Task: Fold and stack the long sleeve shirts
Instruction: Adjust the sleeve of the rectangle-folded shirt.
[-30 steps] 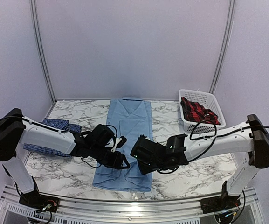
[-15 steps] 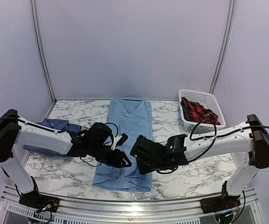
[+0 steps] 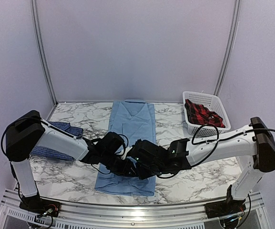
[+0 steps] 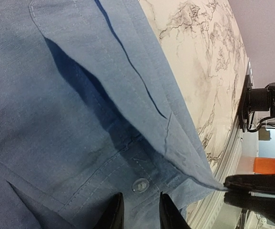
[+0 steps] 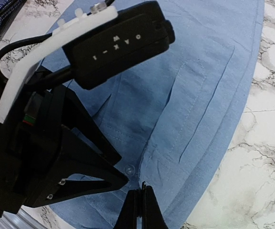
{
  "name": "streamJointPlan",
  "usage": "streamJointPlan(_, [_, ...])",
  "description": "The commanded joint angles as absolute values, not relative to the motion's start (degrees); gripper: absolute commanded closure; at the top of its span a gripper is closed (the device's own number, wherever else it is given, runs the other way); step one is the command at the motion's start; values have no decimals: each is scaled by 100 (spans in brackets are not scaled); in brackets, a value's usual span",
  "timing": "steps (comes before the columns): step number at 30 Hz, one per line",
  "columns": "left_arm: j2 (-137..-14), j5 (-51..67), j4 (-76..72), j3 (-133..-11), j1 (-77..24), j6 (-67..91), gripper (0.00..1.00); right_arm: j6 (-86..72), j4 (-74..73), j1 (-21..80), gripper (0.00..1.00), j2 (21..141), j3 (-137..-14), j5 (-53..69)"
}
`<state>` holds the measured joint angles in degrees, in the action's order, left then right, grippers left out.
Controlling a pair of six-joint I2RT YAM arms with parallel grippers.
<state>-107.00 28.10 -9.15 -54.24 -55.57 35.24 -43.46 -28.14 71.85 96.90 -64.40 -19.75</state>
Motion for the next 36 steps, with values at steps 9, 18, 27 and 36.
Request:
streamJointPlan(9, [-9962, 2206, -509, -5370, -5562, 3581, 78, -4041, -2230, 7210, 78, 9950, -6293, -1451])
streamJointPlan(18, [-8583, 842, 604, -4830, -4738, 3706, 75, -3988, -669, 6199, 38, 8679, -5021, -341])
streamJointPlan(27, [-9576, 1508, 428, -6029, -3722, 3116, 80, -3465, 852, 4220, 67, 9559, -5585, 1415])
streamJointPlan(36, [-11649, 1926, 352, -8516, -3352, 2928, 86, -3273, 1040, 2980, 82, 11715, -7908, 2388])
